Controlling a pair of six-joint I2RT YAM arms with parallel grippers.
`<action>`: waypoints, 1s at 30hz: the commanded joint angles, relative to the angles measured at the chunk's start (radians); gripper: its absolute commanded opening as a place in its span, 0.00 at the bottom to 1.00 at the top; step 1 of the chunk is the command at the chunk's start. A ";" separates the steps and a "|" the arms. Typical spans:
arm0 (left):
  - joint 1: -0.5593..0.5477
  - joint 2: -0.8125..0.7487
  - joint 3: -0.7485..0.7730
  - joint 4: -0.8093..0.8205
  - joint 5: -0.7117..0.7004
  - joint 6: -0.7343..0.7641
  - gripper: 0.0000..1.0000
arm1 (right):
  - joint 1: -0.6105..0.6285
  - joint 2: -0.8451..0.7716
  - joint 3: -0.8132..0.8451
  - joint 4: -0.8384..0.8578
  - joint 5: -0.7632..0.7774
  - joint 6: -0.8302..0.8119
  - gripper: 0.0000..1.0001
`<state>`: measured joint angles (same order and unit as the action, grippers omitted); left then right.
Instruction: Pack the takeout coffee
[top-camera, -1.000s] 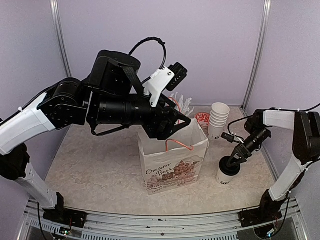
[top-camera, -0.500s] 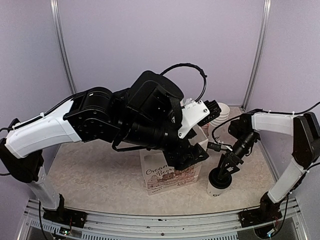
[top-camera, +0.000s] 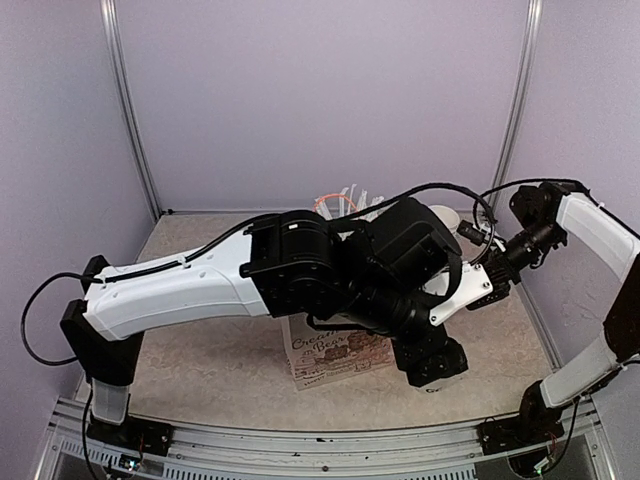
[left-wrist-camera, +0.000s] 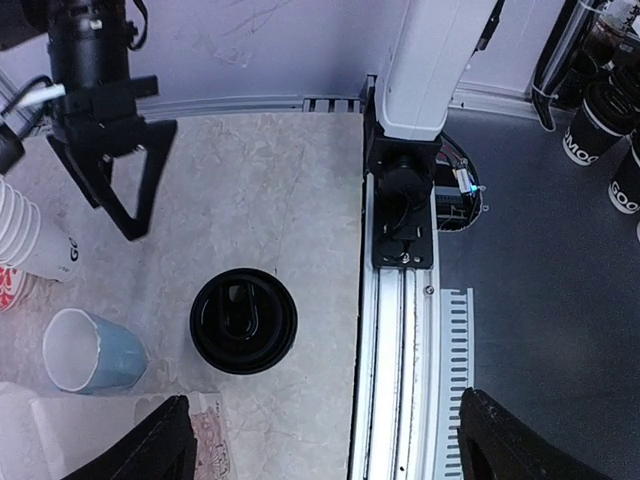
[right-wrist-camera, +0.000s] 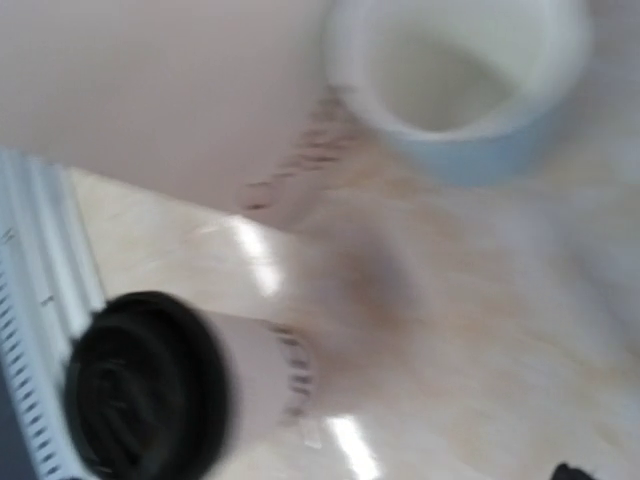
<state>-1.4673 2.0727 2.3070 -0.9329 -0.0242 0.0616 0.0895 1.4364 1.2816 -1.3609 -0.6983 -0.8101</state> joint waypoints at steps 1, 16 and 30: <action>0.014 0.106 0.088 0.040 0.030 -0.008 0.88 | -0.137 0.012 0.065 -0.017 0.030 0.008 0.99; 0.114 0.278 0.066 0.108 0.018 -0.207 0.93 | -0.200 0.004 -0.034 0.048 -0.028 0.005 1.00; 0.133 0.360 0.066 0.156 0.055 -0.190 0.95 | -0.199 0.009 -0.080 0.057 -0.033 -0.004 1.00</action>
<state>-1.3331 2.4153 2.3783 -0.8162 0.0261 -0.1272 -0.1032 1.4429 1.2114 -1.3102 -0.7147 -0.8074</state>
